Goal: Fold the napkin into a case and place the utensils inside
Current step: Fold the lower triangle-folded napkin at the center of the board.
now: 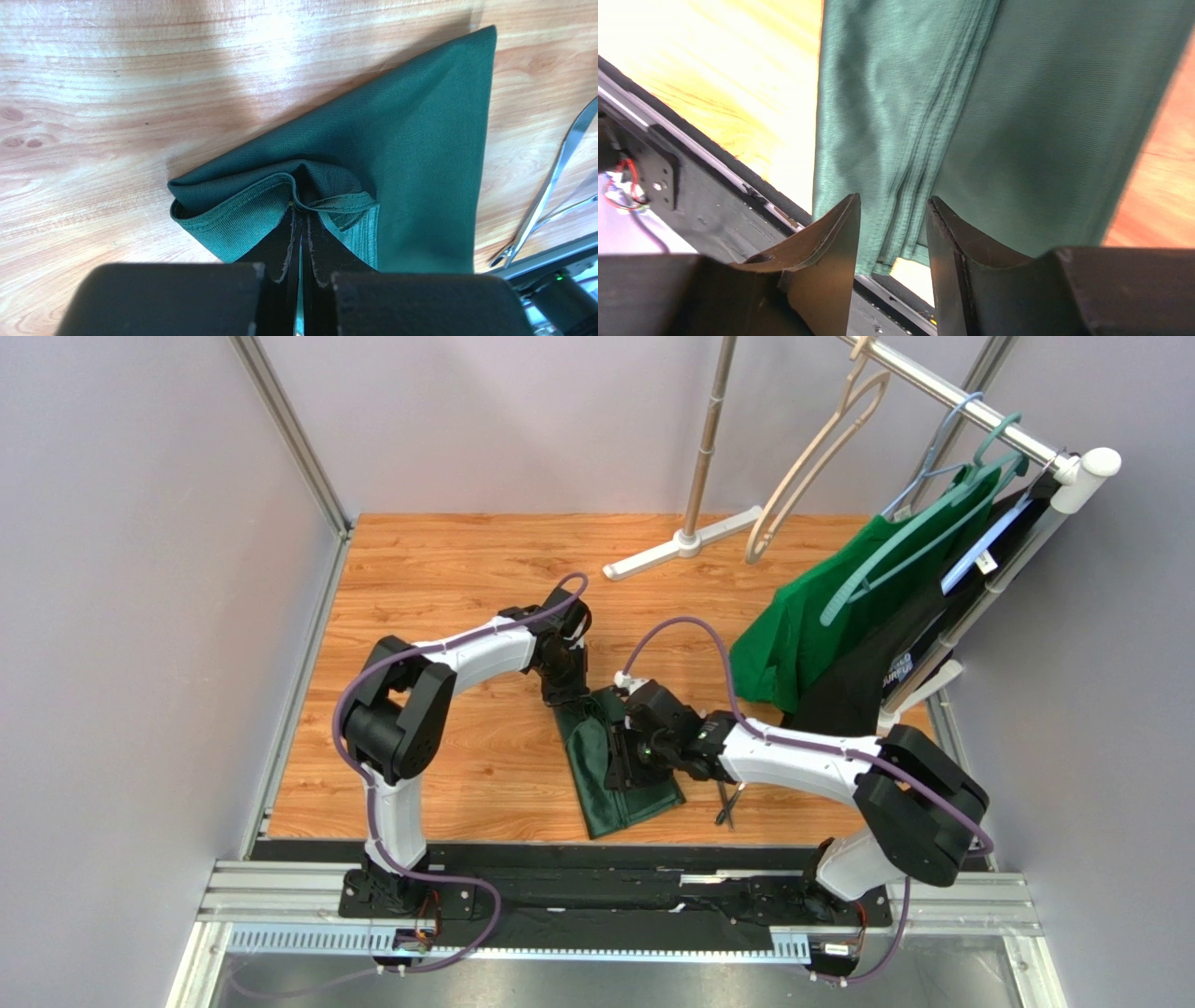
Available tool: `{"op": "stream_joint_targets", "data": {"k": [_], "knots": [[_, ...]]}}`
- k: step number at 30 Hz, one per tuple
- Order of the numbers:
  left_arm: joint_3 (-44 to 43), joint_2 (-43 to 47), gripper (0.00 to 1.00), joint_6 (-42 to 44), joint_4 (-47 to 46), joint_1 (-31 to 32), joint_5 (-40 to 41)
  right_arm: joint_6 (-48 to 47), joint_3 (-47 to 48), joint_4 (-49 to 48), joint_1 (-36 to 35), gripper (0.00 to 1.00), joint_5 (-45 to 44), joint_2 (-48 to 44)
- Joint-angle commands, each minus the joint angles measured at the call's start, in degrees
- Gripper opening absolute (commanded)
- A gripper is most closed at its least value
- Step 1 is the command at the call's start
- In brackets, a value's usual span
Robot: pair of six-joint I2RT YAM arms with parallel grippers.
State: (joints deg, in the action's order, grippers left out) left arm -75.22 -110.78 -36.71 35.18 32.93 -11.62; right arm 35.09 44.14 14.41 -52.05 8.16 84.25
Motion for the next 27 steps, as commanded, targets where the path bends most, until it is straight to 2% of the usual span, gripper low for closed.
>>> {"op": "stream_joint_targets", "data": {"k": [1, 6, 15, 23, 27], "knots": [[0.08, 2.07, 0.00, -2.84, -1.61, 0.12, -0.42, -0.29, 5.24, 6.67, -3.75, 0.42, -7.54, 3.89], [0.34, 1.71, 0.00, -2.93, -1.87, 0.12, -0.95, -0.99, 9.81, 13.00, -8.41, 0.42, -16.77, 6.63], [0.34, 1.89, 0.00, -2.58, -1.78, 0.12, -0.69, -0.73, 11.14, 12.83, -11.32, 0.41, -18.27, 12.87], [-0.10, 1.71, 0.00, -2.05, -1.34, 0.12, -0.16, -2.13, 14.65, 17.93, -12.46, 0.01, -23.19, 10.68], [0.16, 1.80, 0.00, -2.05, -1.34, 0.03, 0.28, -3.27, 15.98, 19.86, -12.37, 0.00, -23.28, 8.92]]}}
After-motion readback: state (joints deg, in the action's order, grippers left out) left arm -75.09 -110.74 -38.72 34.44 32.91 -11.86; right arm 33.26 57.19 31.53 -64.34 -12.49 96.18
